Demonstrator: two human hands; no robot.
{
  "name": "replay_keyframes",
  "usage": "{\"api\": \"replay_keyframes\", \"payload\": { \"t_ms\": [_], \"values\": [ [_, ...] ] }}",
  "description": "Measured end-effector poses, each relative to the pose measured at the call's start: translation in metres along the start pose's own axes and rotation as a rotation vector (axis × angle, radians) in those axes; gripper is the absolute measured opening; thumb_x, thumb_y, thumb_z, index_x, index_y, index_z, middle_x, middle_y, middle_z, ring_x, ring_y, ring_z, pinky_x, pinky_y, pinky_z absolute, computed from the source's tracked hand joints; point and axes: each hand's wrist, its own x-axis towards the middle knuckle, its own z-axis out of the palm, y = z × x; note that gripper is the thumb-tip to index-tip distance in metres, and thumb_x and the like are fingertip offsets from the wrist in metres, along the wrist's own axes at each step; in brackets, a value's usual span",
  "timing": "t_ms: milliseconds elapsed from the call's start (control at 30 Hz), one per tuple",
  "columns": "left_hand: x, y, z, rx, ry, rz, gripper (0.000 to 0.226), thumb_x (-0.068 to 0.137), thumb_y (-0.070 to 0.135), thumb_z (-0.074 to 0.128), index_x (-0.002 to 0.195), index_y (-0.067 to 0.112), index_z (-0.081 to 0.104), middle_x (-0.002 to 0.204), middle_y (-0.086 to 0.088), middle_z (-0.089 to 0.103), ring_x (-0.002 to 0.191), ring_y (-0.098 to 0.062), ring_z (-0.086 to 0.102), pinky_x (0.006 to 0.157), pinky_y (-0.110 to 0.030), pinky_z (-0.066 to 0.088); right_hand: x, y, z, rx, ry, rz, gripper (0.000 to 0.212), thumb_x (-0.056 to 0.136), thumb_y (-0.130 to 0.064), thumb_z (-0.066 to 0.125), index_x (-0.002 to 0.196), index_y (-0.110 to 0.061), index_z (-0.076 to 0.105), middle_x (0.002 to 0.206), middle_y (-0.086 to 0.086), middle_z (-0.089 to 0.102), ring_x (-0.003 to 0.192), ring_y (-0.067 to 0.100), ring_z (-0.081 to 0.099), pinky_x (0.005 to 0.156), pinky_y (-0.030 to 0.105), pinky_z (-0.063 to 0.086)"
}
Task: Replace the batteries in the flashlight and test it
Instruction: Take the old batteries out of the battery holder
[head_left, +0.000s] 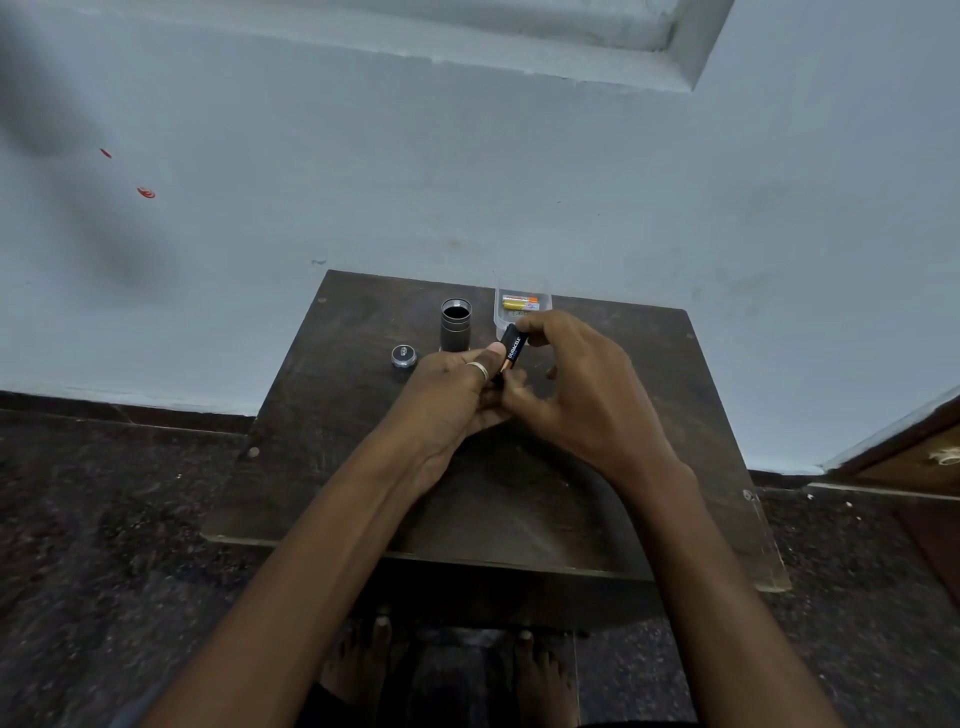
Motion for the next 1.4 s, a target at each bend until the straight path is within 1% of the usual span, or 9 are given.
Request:
{"api": "replay_keyframes", "payload": {
  "t_ms": [200,500,767,900,967,1100,1200,1267,1400],
  "values": [
    [0.001,-0.001,0.000,0.026,0.003,-0.007,0.032,0.103,0.023,0.050,0.110,-0.002,0.068,0.111,-0.022,0.071,0.097,-0.023,0.069,0.076,-0.030,0.060,-0.001,-0.006,-0.004,-0.031,0.012,-0.017,0.041,0.079,-0.018,0.068,0.118,-0.010,0.058,0.101,0.007,0.069,0.081,0.025,0.062,0.070,0.038,0.052],
    [-0.002,0.002,0.001,-0.011,-0.027,0.015,0.031,0.104,0.020,0.047,0.093,0.004,0.071,0.086,-0.008,0.076,0.081,-0.015,0.072,0.069,-0.027,0.060,0.000,-0.004,-0.004,0.122,0.017,-0.005,0.035,0.082,-0.017,0.069,0.115,-0.011,0.058,0.099,0.004,0.072,0.088,0.023,0.069,0.072,0.045,0.056],
    [-0.004,0.004,0.002,-0.079,0.004,-0.019,0.031,0.104,0.018,0.047,0.101,-0.006,0.066,0.098,-0.020,0.070,0.094,-0.026,0.070,0.068,-0.027,0.061,0.002,0.003,-0.003,0.195,-0.013,0.009,0.040,0.082,-0.024,0.079,0.118,-0.014,0.068,0.106,0.001,0.074,0.095,0.012,0.070,0.076,0.030,0.059],
    [-0.003,0.005,0.002,-0.084,0.007,-0.028,0.030,0.104,0.019,0.047,0.089,0.002,0.067,0.088,-0.013,0.070,0.072,-0.013,0.073,0.065,-0.023,0.060,0.003,0.003,-0.004,0.257,0.066,0.014,0.024,0.085,-0.018,0.078,0.108,-0.011,0.076,0.104,-0.001,0.077,0.090,0.005,0.070,0.078,0.017,0.055],
    [-0.003,0.005,0.002,-0.099,0.015,-0.040,0.029,0.104,0.020,0.048,0.093,0.000,0.066,0.087,-0.013,0.069,0.069,-0.013,0.074,0.063,-0.022,0.059,0.004,0.001,-0.005,0.309,0.097,0.080,0.015,0.091,-0.019,0.072,0.103,-0.013,0.078,0.096,-0.003,0.078,0.088,0.004,0.071,0.077,0.015,0.055],
    [-0.003,0.005,0.003,-0.108,0.002,-0.058,0.035,0.104,0.022,0.047,0.112,-0.009,0.062,0.100,-0.020,0.069,0.074,-0.016,0.075,0.061,-0.022,0.059,0.009,0.003,-0.005,0.511,0.180,0.390,0.023,0.099,-0.029,0.060,0.093,-0.013,0.076,0.082,0.000,0.077,0.076,0.017,0.076,0.068,0.047,0.062],
    [-0.003,0.005,0.003,-0.111,0.012,-0.064,0.033,0.104,0.021,0.047,0.109,-0.007,0.063,0.100,-0.019,0.071,0.076,-0.017,0.075,0.063,-0.023,0.060,0.011,0.005,-0.010,0.693,0.203,0.620,0.031,0.101,-0.032,0.057,0.085,-0.009,0.070,0.083,0.011,0.076,0.078,0.018,0.077,0.068,0.047,0.063],
    [-0.003,0.005,0.002,-0.096,0.023,-0.069,0.032,0.105,0.021,0.046,0.107,-0.006,0.063,0.100,-0.019,0.072,0.076,-0.017,0.075,0.064,-0.023,0.060,0.009,0.009,-0.010,0.638,0.200,0.698,0.036,0.101,-0.033,0.056,0.077,-0.008,0.068,0.078,0.011,0.075,0.073,0.018,0.077,0.069,0.046,0.063],
    [-0.003,0.004,0.002,-0.082,0.031,-0.081,0.033,0.105,0.021,0.045,0.105,-0.006,0.064,0.096,-0.016,0.073,0.075,-0.016,0.075,0.066,-0.023,0.061,0.001,0.023,-0.001,0.084,0.076,0.572,0.044,0.099,-0.040,0.055,0.067,-0.012,0.066,0.059,0.001,0.069,0.059,0.018,0.069,0.073,0.039,0.057]
  ]
}}
